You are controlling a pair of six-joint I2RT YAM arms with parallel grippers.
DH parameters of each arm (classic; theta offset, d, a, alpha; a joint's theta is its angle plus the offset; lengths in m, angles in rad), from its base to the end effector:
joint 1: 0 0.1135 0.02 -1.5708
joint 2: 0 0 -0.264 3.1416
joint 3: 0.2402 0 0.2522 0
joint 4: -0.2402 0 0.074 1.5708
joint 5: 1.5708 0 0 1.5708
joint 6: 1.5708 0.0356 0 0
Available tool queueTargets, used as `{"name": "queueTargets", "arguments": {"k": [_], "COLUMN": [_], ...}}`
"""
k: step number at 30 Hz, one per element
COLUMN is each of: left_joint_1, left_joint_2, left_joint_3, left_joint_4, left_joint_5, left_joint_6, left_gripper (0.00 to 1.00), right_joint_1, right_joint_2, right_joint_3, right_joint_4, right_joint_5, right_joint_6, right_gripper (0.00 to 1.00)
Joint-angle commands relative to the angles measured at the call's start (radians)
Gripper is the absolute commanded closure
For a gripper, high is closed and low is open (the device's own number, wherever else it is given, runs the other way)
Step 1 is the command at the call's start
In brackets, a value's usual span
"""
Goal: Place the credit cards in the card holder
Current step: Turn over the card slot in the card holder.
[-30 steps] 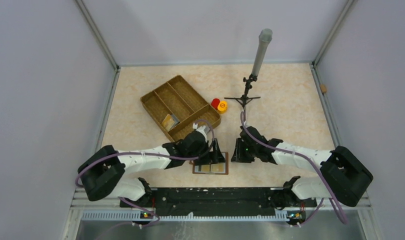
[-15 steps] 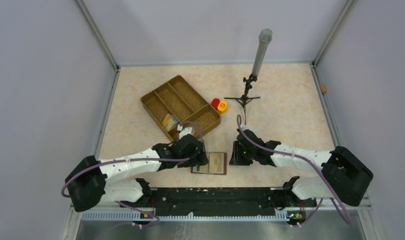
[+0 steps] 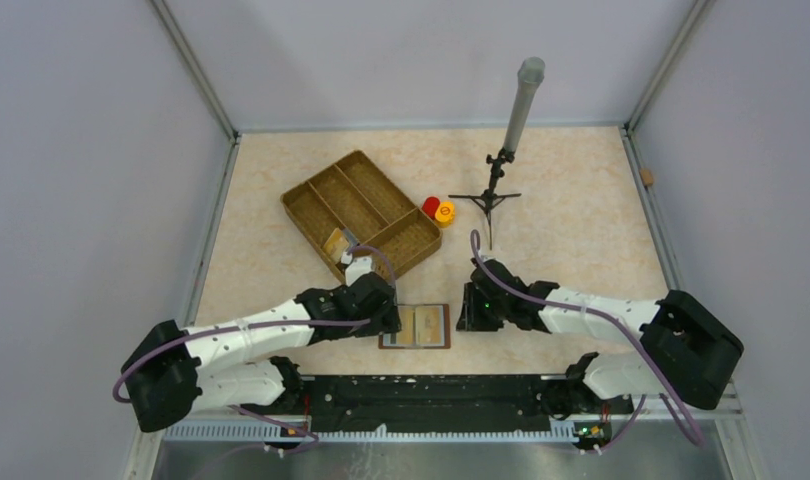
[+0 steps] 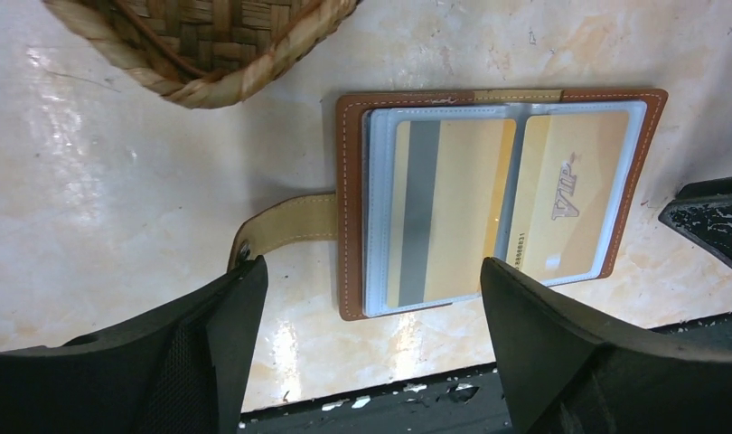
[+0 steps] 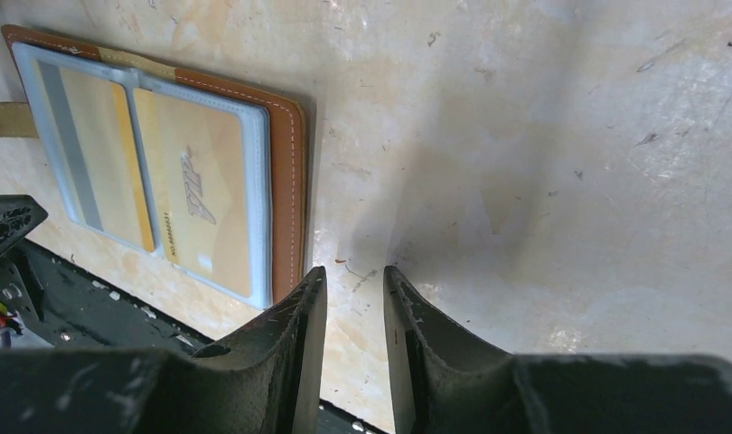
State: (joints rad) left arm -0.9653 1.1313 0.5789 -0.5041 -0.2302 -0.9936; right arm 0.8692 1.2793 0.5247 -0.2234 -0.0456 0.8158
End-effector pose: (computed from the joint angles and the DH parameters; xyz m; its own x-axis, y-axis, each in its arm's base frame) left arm 0.1212 -0.1608 0.1803 -0.8877 -0.1511 -0.4349 -0.0133 0.9526 -0.3038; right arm 0.1439 0.1728 0.1514 -0.9345 0.0213 -0.3553 -0.1443 0.8899 0.4328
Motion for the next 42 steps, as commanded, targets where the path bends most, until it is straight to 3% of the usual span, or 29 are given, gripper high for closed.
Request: {"name": "queueTargets", "arguments": {"k": [1, 18, 20, 28, 33, 42], "left_joint_1": [-0.003, 0.018, 0.021, 0.064, 0.066, 0.066], "left_joint_2": [-0.046, -0.038, -0.048, -0.096, -0.176, -0.424], "left_joint_3": [0.006, -0.028, -0.053, -0.132, -0.178, -0.208], "left_joint_4": [-0.074, -0.108, -0.052, 0.076, 0.160, 0.246], "left_joint_5": [-0.060, -0.096, -0.077, -0.078, -0.053, 0.032], "left_joint_6": [-0.001, -0.027, -0.016, -0.030, -0.001, 0.160], "left_gripper": [0.08, 0.10, 0.17, 0.61, 1.00, 1.00], "right_joint_1": [0.018, 0.022, 0.023, 0.027, 0.030, 0.032], "right_joint_2": [0.020, 0.035, 0.037, 0.038, 0.031, -0.023], "right_joint_3": [0.032, 0.040, 0.040, 0.049, 0.056, 0.061], "right_joint_4": [0.010, 0.015, 0.016, 0.010, -0.002, -0.021], "right_joint_5": [0.012, 0.007, 0.008, 0.008, 0.012, 0.021], "right_joint_6": [0.005, 0.003, 0.003, 0.000, 0.000, 0.001], "right_gripper": [0.71, 0.71, 0.71, 0.71, 0.71, 0.71]}}
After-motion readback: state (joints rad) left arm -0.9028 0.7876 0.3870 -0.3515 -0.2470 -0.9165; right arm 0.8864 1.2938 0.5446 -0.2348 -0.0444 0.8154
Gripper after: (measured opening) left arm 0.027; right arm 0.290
